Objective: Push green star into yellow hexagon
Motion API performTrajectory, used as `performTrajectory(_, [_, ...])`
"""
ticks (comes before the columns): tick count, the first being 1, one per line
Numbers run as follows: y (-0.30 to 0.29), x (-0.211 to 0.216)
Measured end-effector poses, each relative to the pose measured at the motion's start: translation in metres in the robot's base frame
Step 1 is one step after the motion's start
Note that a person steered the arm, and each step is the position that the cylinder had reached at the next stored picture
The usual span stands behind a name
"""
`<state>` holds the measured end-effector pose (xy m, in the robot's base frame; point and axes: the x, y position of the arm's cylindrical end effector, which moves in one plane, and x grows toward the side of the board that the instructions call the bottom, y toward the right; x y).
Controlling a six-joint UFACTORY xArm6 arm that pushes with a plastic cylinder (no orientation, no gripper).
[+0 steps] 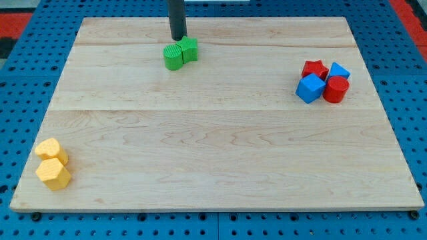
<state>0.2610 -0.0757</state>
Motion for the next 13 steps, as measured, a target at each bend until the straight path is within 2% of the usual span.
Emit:
performTrajectory(2, [0.073,0.060])
performTrajectory(3, [0.076,0.094])
performTrajectory(6, [0.037,0.206])
performTrajectory(7, [0.004,0.229])
performTrajectory(10, [-0.010,0.291])
performTrajectory(13, [-0.090,0.306])
